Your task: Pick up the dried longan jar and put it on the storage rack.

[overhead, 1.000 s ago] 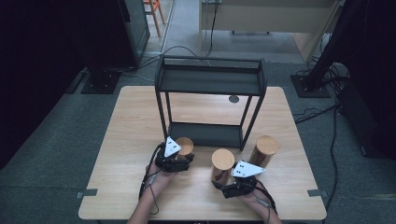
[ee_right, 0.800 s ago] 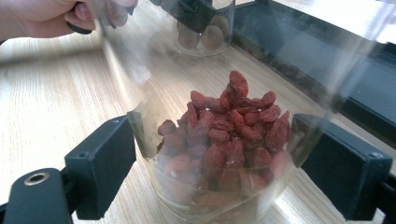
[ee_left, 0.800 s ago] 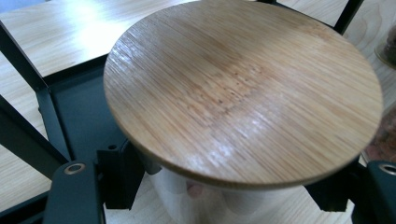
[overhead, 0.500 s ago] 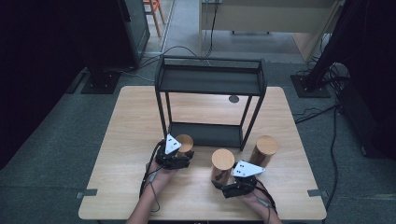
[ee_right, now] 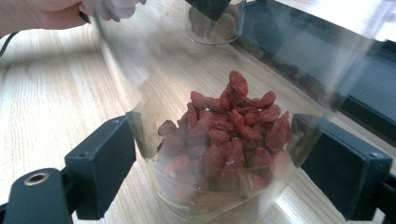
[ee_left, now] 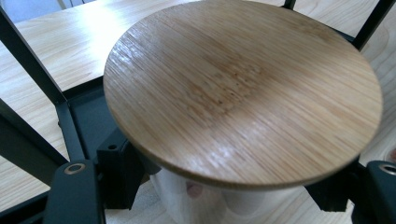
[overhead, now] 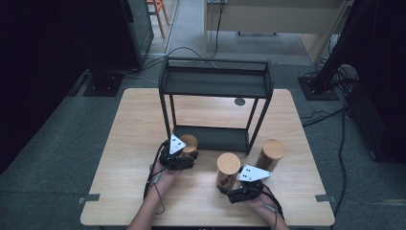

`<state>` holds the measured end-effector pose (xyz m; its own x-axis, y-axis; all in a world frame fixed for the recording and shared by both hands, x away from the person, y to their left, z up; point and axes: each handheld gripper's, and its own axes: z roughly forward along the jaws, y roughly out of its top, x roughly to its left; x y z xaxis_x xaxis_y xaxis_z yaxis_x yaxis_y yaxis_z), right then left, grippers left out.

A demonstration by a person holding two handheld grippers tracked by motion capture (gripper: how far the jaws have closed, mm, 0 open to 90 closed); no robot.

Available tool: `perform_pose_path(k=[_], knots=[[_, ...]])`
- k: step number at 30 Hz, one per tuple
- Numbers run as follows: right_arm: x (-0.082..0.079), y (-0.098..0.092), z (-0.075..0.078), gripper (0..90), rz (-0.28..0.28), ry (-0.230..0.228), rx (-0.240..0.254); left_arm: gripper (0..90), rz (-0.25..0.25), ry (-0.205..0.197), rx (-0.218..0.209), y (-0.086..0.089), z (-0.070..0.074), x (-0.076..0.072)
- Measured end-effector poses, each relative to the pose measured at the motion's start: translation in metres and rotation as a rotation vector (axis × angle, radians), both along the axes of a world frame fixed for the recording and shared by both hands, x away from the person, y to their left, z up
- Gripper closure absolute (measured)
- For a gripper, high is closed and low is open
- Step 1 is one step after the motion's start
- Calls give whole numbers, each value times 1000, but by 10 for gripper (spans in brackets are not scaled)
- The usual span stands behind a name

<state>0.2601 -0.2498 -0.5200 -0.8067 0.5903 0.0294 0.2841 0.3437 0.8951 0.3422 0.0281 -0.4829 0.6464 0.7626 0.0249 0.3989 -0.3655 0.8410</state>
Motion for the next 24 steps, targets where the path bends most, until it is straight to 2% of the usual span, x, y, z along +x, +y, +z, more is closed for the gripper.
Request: perform_pose_path(k=[6, 14, 21, 24], knots=[[0, 0, 0, 133, 0, 1, 1, 263, 6, -2, 13, 1, -1, 2], [0, 0, 0, 133, 1, 1, 0, 263, 18, -1, 6, -2, 0, 7], [0, 0, 0, 133, 3, 4, 2, 263, 17, -10, 17, -4, 2, 12], [0, 0, 0, 133, 4, 6, 3, 263, 5, -11, 9, -5, 2, 14]])
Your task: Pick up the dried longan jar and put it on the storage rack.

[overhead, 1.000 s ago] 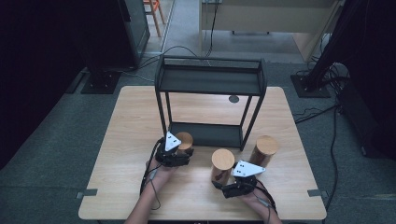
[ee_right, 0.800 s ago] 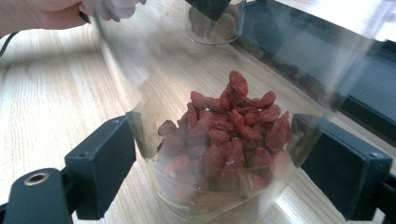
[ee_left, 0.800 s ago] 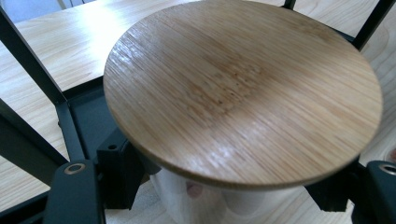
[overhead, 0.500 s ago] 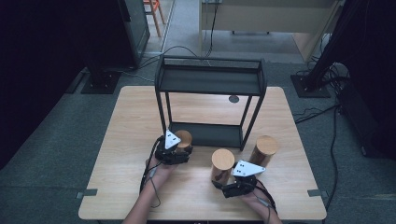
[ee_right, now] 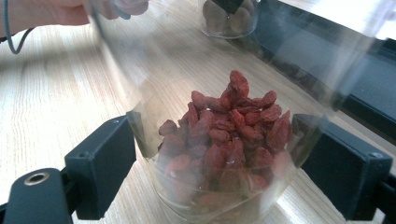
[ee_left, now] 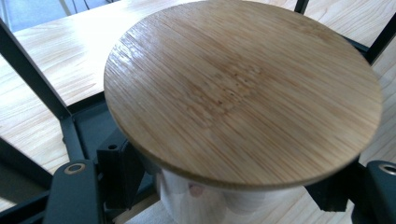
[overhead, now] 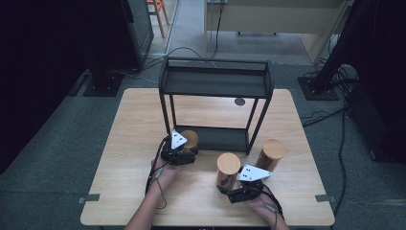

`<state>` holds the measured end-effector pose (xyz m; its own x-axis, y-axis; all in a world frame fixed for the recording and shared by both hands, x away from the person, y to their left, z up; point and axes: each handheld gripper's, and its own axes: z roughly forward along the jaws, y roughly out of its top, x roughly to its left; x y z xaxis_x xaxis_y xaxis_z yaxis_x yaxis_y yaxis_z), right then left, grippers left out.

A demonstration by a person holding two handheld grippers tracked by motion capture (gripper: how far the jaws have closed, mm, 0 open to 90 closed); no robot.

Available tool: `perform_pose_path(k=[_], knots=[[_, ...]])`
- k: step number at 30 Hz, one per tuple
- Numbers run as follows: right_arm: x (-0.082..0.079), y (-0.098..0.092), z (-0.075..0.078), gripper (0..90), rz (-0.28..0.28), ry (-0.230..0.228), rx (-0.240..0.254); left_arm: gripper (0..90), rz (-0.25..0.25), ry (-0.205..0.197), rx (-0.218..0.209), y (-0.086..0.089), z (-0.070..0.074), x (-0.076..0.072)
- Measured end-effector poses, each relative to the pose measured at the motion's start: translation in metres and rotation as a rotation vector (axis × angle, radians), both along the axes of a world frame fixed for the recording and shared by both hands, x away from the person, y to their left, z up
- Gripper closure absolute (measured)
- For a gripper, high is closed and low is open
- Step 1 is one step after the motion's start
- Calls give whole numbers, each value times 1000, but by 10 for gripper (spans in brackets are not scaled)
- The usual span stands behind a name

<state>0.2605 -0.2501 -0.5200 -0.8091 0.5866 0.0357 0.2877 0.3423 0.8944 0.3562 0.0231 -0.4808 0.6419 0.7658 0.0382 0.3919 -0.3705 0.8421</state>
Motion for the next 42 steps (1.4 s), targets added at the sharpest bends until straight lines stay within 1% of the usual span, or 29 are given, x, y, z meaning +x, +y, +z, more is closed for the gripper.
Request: perform_pose_path(k=[7, 12, 13, 20, 29, 34, 40, 42], knots=[[0, 0, 0, 132, 2, 4, 2, 263, 13, 8, -6, 0, -1, 5], [0, 0, 0, 133, 3, 4, 1, 263, 27, 20, -25, 0, 0, 9], [0, 0, 0, 133, 4, 4, 2, 263, 29, 17, -26, -1, 0, 10], [0, 0, 0, 133, 4, 3, 1, 263, 28, 4, -7, -2, 1, 13], [0, 0, 0, 133, 4, 3, 0, 264, 24, -2, -3, -5, -2, 12], [1, 1, 0, 132, 6, 9, -7, 263, 20, 5, -1, -10, -3, 13], [1, 1, 0, 132, 8, 8, -6, 263, 21, 9, 8, -14, -3, 19], [1, 1, 0, 133, 9, 8, -6, 263, 21, 10, 4, -15, -2, 21]])
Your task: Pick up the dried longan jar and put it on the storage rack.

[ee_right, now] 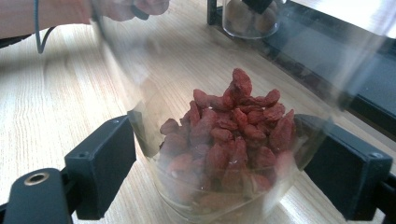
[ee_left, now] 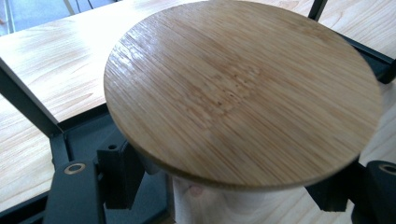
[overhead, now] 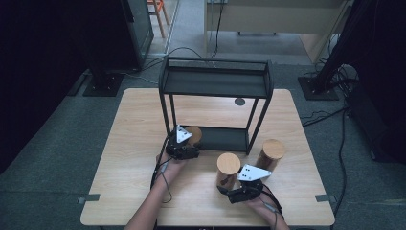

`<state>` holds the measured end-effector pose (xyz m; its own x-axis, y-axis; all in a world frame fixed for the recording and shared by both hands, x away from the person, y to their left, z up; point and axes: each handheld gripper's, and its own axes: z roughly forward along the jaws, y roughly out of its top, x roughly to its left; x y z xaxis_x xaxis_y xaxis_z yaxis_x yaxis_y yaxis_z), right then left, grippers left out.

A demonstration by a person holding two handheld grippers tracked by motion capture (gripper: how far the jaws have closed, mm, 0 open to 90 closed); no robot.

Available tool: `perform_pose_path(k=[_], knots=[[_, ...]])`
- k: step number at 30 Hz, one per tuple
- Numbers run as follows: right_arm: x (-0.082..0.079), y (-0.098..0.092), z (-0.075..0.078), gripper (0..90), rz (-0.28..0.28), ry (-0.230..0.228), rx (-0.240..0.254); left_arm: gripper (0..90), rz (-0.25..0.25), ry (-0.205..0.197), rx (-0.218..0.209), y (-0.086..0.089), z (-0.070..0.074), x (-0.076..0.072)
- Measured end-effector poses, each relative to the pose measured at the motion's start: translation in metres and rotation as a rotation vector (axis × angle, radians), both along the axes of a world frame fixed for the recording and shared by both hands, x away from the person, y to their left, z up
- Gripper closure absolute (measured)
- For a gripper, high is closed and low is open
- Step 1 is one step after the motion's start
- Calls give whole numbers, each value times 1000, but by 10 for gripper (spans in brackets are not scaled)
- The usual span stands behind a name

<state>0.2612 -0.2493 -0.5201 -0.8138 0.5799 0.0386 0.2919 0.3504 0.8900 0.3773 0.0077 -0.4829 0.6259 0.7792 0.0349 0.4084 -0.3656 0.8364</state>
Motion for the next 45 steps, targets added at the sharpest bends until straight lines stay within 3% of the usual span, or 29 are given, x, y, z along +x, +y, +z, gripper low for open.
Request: perform_pose_path(k=[15, 45], knots=[[0, 0, 0, 132, 4, 9, 4, 263, -3, -6, 27, -9, 2, 16], [-1, 1, 0, 133, 3, -6, -10, 263, 58, 38, -10, -16, -5, 41]])
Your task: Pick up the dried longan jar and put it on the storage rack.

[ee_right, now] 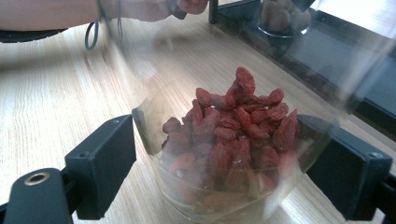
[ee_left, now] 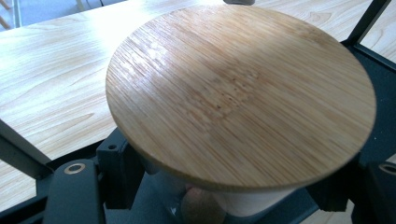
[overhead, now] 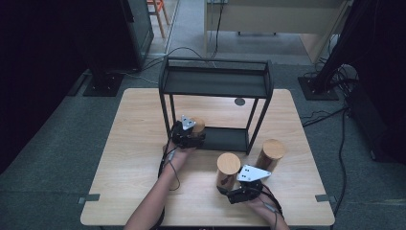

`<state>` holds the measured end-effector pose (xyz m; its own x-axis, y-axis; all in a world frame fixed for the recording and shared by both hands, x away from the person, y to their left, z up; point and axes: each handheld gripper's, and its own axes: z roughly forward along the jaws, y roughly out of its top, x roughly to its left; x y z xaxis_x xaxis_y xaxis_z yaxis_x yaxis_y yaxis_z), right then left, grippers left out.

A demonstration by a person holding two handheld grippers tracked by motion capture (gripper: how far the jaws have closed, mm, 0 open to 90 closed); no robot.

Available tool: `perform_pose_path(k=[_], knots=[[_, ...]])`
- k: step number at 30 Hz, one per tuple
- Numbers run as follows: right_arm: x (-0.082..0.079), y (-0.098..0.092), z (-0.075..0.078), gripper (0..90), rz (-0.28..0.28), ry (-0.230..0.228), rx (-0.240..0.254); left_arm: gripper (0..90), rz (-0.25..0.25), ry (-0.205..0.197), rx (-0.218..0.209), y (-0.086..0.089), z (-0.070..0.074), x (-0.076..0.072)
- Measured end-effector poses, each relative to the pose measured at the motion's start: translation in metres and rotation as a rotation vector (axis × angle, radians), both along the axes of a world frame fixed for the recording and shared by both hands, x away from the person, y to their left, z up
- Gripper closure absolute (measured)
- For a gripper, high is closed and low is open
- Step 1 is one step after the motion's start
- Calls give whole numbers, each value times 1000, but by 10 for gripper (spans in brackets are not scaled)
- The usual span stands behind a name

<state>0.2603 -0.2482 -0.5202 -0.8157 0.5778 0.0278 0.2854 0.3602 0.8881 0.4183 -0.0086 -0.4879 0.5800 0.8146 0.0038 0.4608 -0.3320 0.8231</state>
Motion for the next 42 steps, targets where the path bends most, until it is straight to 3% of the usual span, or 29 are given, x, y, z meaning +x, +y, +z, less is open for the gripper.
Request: perform_pose_path(k=[17, 20, 22, 30, 37, 42], knots=[[-1, 2, 0, 137, -1, -10, -15, 261, 2, 0, 2, -3, -1, 6], [-1, 2, 0, 137, 0, -10, -16, 225, -2, 19, 4, -6, -1, 7], [-1, 2, 0, 137, 1, -11, -14, 215, 1, 14, 28, -7, -3, 6], [-1, 2, 0, 137, -1, -5, -16, 214, 26, 22, 12, -5, -5, 1], [-1, 2, 0, 137, 2, -6, -17, 214, 47, 16, 67, -6, -8, -7], [0, 2, 0, 137, 4, -3, -16, 214, 44, 25, 51, -4, -7, -9]])
